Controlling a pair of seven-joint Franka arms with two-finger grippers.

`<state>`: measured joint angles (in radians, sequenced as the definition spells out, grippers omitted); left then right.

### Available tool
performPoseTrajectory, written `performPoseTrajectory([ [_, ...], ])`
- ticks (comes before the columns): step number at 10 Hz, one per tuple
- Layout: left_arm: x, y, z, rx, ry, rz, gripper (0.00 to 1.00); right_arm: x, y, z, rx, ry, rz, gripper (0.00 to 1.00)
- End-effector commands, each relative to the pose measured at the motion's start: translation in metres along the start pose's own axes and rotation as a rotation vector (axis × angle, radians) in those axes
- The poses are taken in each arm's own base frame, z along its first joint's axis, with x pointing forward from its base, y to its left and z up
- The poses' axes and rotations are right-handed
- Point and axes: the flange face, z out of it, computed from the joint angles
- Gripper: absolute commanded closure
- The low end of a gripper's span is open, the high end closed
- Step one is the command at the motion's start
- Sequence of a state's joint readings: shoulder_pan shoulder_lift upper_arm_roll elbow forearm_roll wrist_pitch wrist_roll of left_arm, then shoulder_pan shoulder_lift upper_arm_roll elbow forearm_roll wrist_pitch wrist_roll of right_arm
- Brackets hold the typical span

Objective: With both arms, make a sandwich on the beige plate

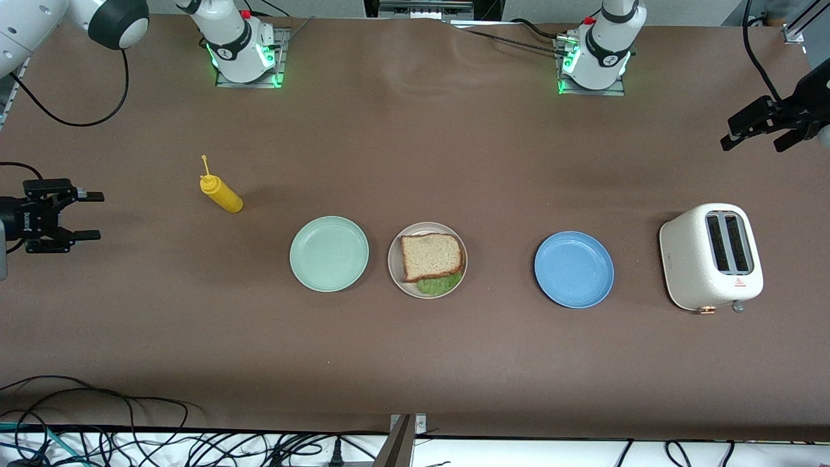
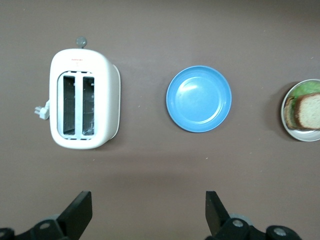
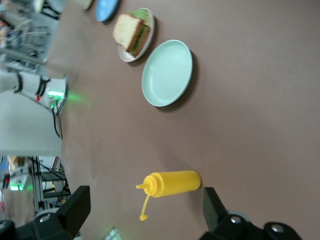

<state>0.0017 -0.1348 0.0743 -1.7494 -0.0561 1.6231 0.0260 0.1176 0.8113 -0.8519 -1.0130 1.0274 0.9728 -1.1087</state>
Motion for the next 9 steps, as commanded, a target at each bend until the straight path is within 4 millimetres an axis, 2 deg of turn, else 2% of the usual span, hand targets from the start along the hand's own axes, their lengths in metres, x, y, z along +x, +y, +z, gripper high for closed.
performPoseTrajectory([
  [1, 0.002, 0.006, -0.004, 0.041, -0.011, 0.001, 0.00, 0.028, -0.042, -0.008, -0.070, -0.074, 0.207, 0.00],
  [3, 0.005, 0.005, -0.001, 0.043, -0.017, 0.001, 0.00, 0.048, -0.082, -0.001, -0.139, -0.148, 0.439, 0.00],
  [4, 0.005, 0.001, 0.000, 0.041, -0.019, -0.005, 0.00, 0.057, -0.108, 0.001, -0.222, -0.196, 0.572, 0.00],
  [7, 0.006, -0.003, -0.001, 0.056, -0.019, -0.008, 0.00, 0.087, -0.185, 0.025, -0.637, -0.364, 0.714, 0.00],
  [9, 0.008, -0.004, 0.001, 0.055, -0.020, -0.011, 0.00, 0.083, -0.197, 0.023, -0.677, -0.310, 0.746, 0.00],
])
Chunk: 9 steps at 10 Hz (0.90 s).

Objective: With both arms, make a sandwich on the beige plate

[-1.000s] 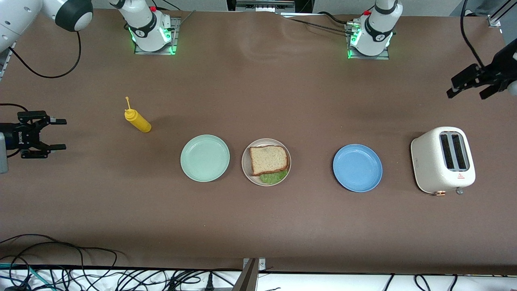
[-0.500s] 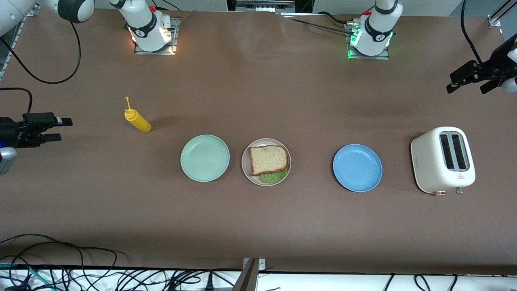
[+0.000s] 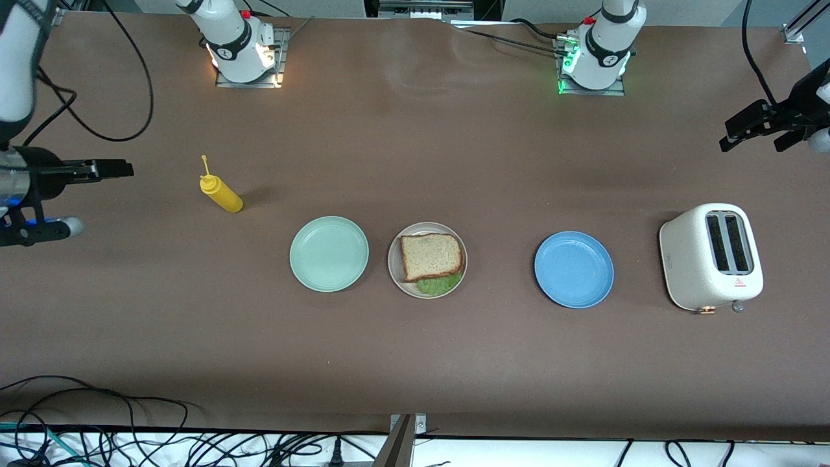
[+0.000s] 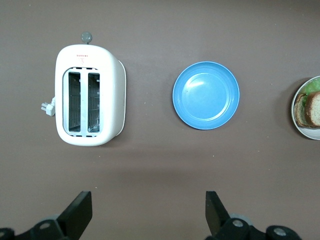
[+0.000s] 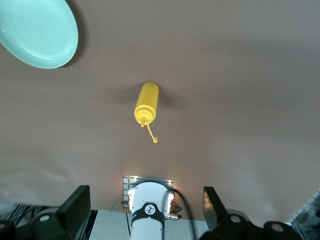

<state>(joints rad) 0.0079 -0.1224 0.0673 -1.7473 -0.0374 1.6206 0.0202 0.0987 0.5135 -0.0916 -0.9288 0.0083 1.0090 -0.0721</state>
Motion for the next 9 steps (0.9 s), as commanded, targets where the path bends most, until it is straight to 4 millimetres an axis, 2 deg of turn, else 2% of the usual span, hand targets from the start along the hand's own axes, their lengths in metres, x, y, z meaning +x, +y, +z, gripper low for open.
performPoseTrajectory([
  [1, 0.007, -0.002, -0.004, 0.035, -0.008, -0.007, 0.00, -0.018, 0.015, 0.004, -0.019, 0.058, 0.053, 0.00],
  [4, 0.007, -0.007, -0.004, 0.033, -0.010, -0.014, 0.00, -0.053, 0.026, 0.030, -0.011, 0.208, 0.087, 0.00],
  [7, 0.007, -0.006, -0.004, 0.033, -0.010, -0.013, 0.00, -0.055, 0.030, 0.029, 0.007, 0.219, 0.192, 0.00],
  [9, 0.008, -0.007, -0.003, 0.033, -0.011, -0.014, 0.00, -0.057, 0.048, 0.028, 0.017, 0.233, 0.210, 0.00],
])
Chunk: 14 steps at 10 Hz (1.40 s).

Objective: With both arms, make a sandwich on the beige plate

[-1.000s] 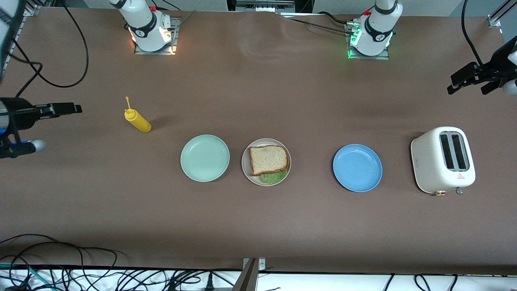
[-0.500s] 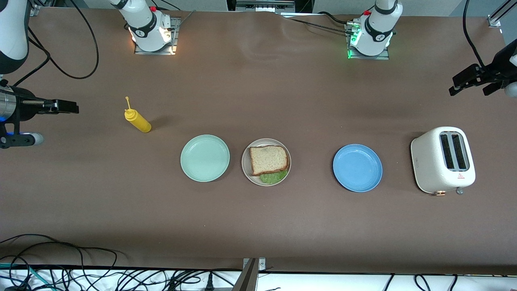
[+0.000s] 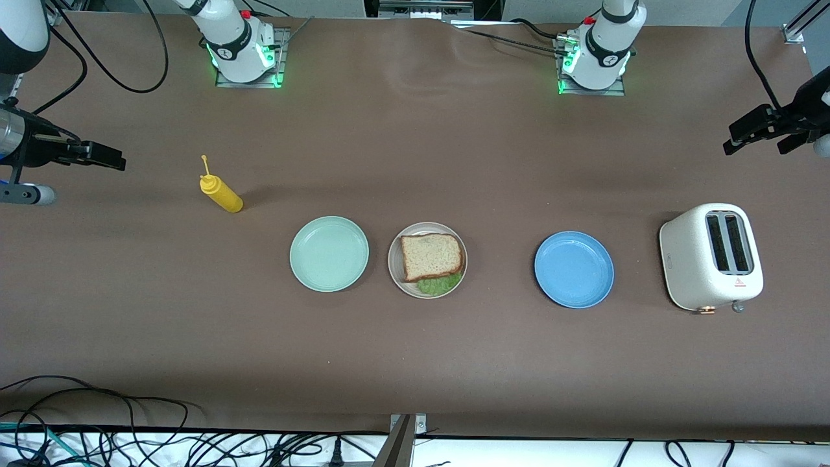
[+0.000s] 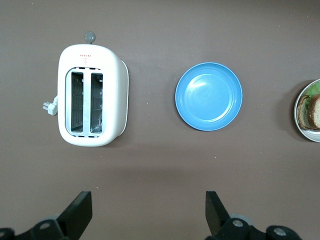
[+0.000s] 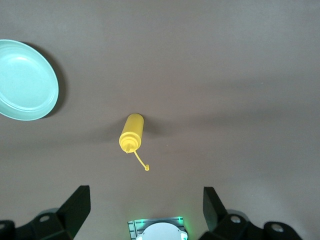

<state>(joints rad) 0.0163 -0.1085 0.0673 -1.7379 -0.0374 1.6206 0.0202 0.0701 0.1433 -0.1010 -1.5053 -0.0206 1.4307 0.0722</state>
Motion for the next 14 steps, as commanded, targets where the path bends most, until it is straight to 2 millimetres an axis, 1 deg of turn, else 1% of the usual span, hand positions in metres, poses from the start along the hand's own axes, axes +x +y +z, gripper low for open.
performPoseTrajectory([
  [1, 0.003, -0.002, -0.005, 0.032, -0.007, -0.006, 0.00, -0.002, 0.011, 0.000, 0.001, 0.047, 0.015, 0.00],
  [2, 0.003, -0.002, -0.005, 0.032, -0.007, -0.006, 0.00, 0.001, 0.004, 0.001, -0.002, 0.063, -0.008, 0.00],
  [3, 0.003, -0.003, -0.005, 0.032, -0.007, -0.007, 0.00, 0.003, 0.000, 0.008, -0.005, 0.069, -0.063, 0.00],
  [4, 0.003, -0.003, -0.005, 0.032, -0.007, -0.007, 0.00, 0.000, -0.002, 0.009, -0.004, 0.085, -0.099, 0.00],
  [5, 0.003, -0.003, -0.005, 0.034, -0.007, -0.007, 0.00, -0.001, -0.008, 0.011, -0.007, 0.099, -0.112, 0.00],
  [10, 0.003, -0.005, -0.005, 0.034, -0.007, -0.010, 0.00, 0.002, -0.010, 0.011, -0.004, 0.100, -0.113, 0.00],
  [11, 0.003, -0.005, -0.005, 0.034, -0.007, -0.009, 0.00, 0.003, -0.009, 0.008, -0.008, 0.111, -0.114, 0.00],
  [12, 0.003, -0.005, -0.005, 0.034, -0.007, -0.010, 0.00, 0.006, -0.008, 0.011, -0.004, 0.105, -0.113, 0.00],
  [14, 0.003, -0.005, -0.005, 0.034, -0.007, -0.009, 0.00, 0.010, -0.009, 0.007, -0.009, 0.105, -0.107, 0.00],
])
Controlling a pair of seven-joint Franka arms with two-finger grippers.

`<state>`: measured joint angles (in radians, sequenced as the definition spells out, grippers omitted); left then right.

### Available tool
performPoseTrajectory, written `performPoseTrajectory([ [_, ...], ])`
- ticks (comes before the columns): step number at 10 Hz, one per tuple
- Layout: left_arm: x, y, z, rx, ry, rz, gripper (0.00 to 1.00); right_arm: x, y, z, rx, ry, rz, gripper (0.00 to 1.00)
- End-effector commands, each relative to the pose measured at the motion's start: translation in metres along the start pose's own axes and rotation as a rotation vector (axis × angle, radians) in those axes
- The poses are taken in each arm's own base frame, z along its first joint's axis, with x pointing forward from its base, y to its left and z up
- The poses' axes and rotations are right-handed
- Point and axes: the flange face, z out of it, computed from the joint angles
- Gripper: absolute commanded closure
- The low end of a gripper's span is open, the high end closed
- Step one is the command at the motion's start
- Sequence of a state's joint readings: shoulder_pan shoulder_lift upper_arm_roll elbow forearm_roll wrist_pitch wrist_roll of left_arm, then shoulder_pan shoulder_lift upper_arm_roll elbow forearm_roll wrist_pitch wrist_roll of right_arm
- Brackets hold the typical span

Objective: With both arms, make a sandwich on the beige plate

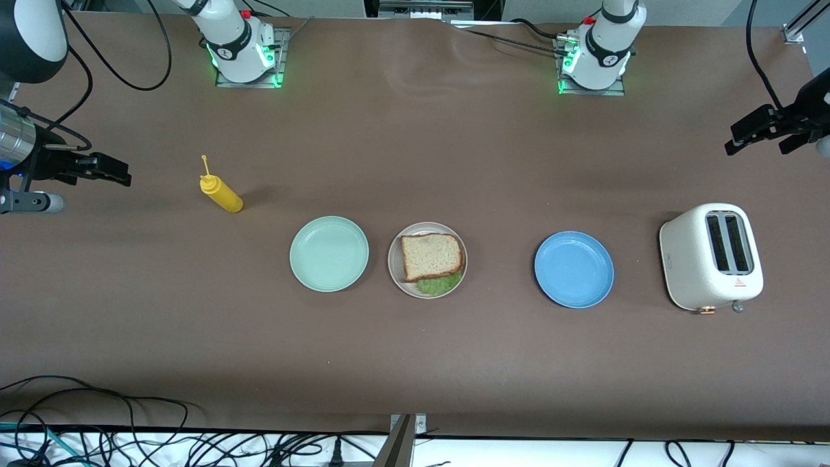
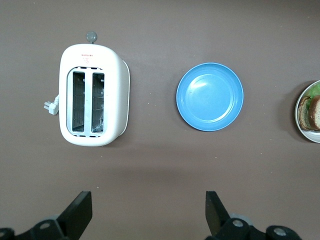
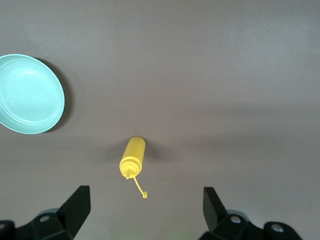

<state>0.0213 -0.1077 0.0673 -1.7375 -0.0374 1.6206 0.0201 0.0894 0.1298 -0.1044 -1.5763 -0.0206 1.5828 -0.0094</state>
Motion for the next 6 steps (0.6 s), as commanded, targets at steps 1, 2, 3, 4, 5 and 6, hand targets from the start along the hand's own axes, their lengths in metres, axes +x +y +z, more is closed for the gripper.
performPoseTrajectory([
  [1, 0.0032, -0.0023, -0.0055, 0.034, -0.007, -0.004, 0.00, 0.0000, 0.0016, -0.0026, -0.013, 0.007, -0.010, 0.00],
  [2, 0.0036, -0.0039, -0.0048, 0.034, -0.008, -0.007, 0.00, 0.0004, 0.0015, -0.0017, -0.014, 0.005, -0.010, 0.00],
  [3, 0.0048, -0.0072, -0.0026, 0.034, -0.013, -0.011, 0.00, 0.0004, 0.0015, -0.0017, -0.014, 0.005, -0.012, 0.00],
  [4, 0.0048, -0.0072, -0.0025, 0.034, -0.013, -0.011, 0.00, 0.0010, 0.0015, -0.0023, -0.014, 0.006, -0.013, 0.00],
  [5, 0.0048, -0.0072, -0.0025, 0.034, -0.013, -0.013, 0.00, 0.0005, 0.0015, -0.0032, -0.014, 0.008, -0.015, 0.00],
  [6, 0.0049, -0.0072, -0.0032, 0.034, -0.011, -0.013, 0.00, 0.0005, 0.0015, -0.0032, -0.014, 0.008, -0.015, 0.00],
])
